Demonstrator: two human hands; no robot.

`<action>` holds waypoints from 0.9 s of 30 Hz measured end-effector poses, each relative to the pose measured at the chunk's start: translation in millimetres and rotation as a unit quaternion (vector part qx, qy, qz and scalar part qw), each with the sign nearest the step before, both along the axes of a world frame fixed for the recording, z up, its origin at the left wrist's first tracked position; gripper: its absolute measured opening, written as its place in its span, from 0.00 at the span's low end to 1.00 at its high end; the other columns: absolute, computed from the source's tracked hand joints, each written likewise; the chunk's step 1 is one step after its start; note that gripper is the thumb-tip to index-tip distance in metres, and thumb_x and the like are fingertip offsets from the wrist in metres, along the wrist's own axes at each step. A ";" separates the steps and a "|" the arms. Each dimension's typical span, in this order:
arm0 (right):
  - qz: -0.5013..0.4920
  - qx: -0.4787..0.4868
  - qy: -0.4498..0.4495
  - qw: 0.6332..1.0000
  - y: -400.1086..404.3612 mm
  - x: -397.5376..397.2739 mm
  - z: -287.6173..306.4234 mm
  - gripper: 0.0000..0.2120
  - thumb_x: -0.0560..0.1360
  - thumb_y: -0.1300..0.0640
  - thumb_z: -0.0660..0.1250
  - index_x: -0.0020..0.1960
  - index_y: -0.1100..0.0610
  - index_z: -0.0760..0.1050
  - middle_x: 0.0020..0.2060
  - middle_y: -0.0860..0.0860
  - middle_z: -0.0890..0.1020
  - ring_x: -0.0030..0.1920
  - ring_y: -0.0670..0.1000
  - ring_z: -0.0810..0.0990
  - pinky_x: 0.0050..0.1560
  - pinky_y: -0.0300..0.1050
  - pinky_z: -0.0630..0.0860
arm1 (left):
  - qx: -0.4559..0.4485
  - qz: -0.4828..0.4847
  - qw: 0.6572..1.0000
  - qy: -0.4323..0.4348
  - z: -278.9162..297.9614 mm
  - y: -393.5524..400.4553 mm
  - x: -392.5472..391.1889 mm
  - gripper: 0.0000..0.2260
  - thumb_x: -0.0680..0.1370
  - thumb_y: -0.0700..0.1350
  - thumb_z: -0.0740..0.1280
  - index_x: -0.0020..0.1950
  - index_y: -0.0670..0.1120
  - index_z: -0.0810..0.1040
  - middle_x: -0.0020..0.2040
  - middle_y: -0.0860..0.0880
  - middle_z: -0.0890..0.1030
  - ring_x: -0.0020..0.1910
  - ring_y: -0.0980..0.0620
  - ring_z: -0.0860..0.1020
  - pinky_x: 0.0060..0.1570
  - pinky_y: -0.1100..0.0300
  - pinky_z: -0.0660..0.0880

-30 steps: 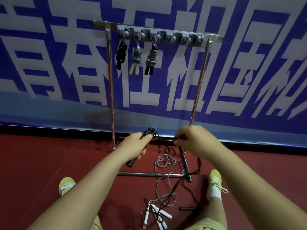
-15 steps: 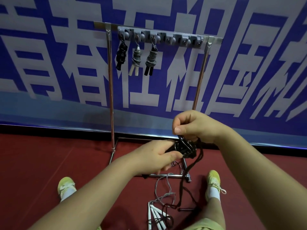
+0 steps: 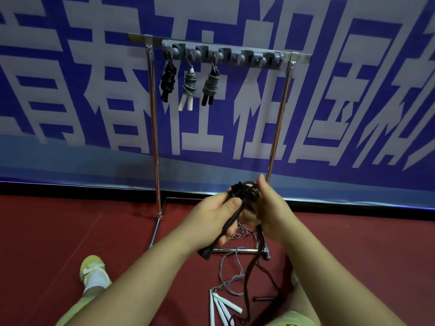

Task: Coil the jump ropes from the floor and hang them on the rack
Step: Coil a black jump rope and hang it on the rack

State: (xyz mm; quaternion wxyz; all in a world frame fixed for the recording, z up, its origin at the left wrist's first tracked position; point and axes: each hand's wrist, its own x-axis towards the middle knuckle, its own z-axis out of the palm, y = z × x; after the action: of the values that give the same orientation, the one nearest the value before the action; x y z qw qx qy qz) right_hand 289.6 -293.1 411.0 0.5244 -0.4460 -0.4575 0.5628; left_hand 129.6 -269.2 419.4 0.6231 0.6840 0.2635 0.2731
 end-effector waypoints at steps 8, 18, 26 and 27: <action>-0.060 0.054 -0.190 0.979 -12.1 -0.3 -6.5 0.19 0.75 0.40 0.57 0.41 0.53 0.78 0.30 0.50 0.72 0.29 0.45 0.67 0.30 0.38 0.63 | 0.030 0.047 0.994 0.097 -3.4 14.2 -5.6 0.11 0.81 0.51 0.59 0.44 0.47 0.74 0.25 0.53 0.75 0.22 0.54 0.70 0.26 0.64 0.67; -0.089 0.044 -0.100 0.990 -5.4 -12.4 -26.4 0.16 0.72 0.46 0.61 0.39 0.59 0.75 0.26 0.49 0.70 0.26 0.45 0.65 0.23 0.35 0.57 | -0.057 0.028 0.995 0.073 -5.7 15.4 -9.8 0.06 0.80 0.45 0.63 0.48 0.43 0.76 0.29 0.50 0.76 0.25 0.54 0.73 0.28 0.62 0.71; -0.173 0.051 -0.153 0.972 3.7 -16.1 -25.9 0.26 0.72 0.36 0.57 0.35 0.59 0.72 0.25 0.51 0.67 0.24 0.46 0.61 0.25 0.39 0.56 | -0.283 -0.055 0.958 -0.006 -11.5 6.6 -16.5 0.05 0.77 0.45 0.62 0.47 0.44 0.73 0.28 0.51 0.73 0.23 0.56 0.71 0.23 0.63 0.72; -0.191 0.049 -0.191 0.961 3.2 -17.7 -26.6 0.28 0.71 0.34 0.54 0.32 0.57 0.72 0.25 0.50 0.67 0.24 0.45 0.61 0.26 0.39 0.57 | -0.270 -0.044 0.962 -0.014 -10.9 9.3 -14.1 0.05 0.78 0.44 0.61 0.47 0.44 0.73 0.28 0.51 0.71 0.22 0.57 0.69 0.23 0.64 0.69</action>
State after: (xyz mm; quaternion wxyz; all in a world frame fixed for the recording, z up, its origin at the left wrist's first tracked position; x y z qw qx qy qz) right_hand 271.9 -289.9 384.4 0.5464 -0.5981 -0.4826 0.3327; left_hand 115.5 -259.8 408.6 0.7998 0.4968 0.2884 0.1740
